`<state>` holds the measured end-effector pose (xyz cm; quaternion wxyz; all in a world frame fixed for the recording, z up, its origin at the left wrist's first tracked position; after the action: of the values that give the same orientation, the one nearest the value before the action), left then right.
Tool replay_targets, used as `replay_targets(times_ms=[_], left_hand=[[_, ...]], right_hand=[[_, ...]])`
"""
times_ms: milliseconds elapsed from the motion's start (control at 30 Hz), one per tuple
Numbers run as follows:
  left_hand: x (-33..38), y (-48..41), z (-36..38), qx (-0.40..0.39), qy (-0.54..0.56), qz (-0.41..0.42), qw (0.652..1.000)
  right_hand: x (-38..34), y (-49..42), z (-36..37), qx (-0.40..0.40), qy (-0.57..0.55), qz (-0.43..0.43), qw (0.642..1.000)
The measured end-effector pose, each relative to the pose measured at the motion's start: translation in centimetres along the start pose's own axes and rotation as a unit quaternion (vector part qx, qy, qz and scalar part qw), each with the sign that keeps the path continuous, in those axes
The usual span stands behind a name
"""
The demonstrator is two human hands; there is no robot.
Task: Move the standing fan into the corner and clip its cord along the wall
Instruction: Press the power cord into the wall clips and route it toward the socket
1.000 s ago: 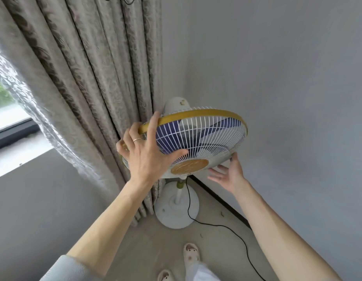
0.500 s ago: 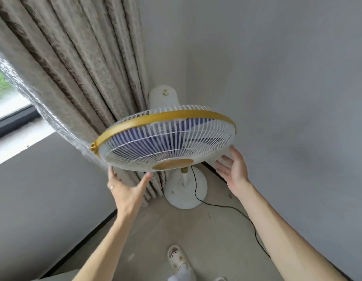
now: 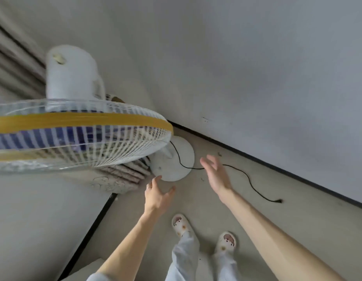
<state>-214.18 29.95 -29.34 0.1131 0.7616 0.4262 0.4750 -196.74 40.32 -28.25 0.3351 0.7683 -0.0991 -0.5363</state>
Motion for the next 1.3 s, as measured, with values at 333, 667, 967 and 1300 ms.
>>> replay_targets(times_ms=[333, 667, 967, 1300], left_hand=[[-3.2, -13.7, 5.3, -0.074, -0.059, -0.067, 0.993], [-9.7, -25.2, 14.1, -0.044, -0.054, -0.142, 0.987], [-16.1, -38.5, 22.4, 0.030, -0.027, -0.142, 0.989], [-27.3, -53.4, 28.8, 0.144, 0.161, -0.104, 0.971]], right_hand=[[5.5, -11.1, 2.2, -0.021, 0.235, 0.008, 0.972], [15.4, -24.9, 6.3, -0.087, 0.275, 0.065, 0.955], [25.4, -40.7, 9.1, -0.135, 0.329, 0.022, 0.935], [38.4, -54.4, 17.6, -0.134, 0.510, -0.029, 0.849]])
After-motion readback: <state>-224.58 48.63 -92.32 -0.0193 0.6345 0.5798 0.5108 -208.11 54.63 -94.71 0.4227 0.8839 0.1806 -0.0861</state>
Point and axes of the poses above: each hand's wrist, its own y-axis away from the middle knuckle, its own z-axis out of the palm, x = y × z, the point moved 1 cm from there along -y, towards the middle knuckle, and after that the axes turned 10 degrees about y, right-handed, at the moved point
